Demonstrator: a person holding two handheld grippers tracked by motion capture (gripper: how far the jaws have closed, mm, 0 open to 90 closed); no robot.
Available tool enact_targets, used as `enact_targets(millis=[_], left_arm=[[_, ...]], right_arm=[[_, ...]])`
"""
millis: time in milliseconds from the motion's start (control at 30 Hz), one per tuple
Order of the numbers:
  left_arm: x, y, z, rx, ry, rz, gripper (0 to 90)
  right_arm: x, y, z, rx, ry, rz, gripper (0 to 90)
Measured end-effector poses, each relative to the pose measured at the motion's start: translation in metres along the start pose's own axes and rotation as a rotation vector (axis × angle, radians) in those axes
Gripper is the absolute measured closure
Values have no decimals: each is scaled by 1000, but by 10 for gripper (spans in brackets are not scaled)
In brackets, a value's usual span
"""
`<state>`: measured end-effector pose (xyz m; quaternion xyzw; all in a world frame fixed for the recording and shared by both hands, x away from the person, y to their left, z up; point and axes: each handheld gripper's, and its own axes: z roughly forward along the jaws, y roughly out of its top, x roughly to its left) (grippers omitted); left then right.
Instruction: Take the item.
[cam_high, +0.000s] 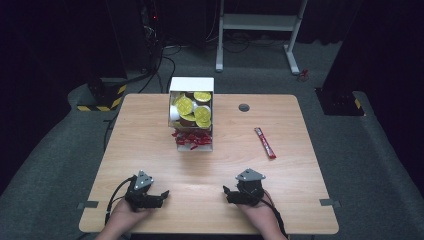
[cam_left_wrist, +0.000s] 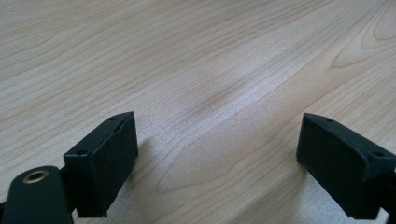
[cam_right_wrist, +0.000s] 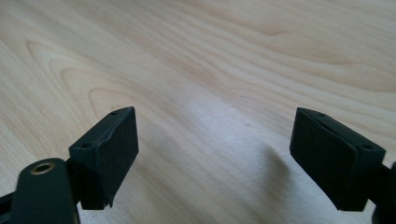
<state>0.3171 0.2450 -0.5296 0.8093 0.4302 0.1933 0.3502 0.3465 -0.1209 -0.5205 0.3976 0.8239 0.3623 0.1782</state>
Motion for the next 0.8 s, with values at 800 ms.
enact_targets(millis=[800], left_arm=[[-1,0,1,-3,-9,-4,129]], right_arm=[[21,4,13,52,6,-18,135]])
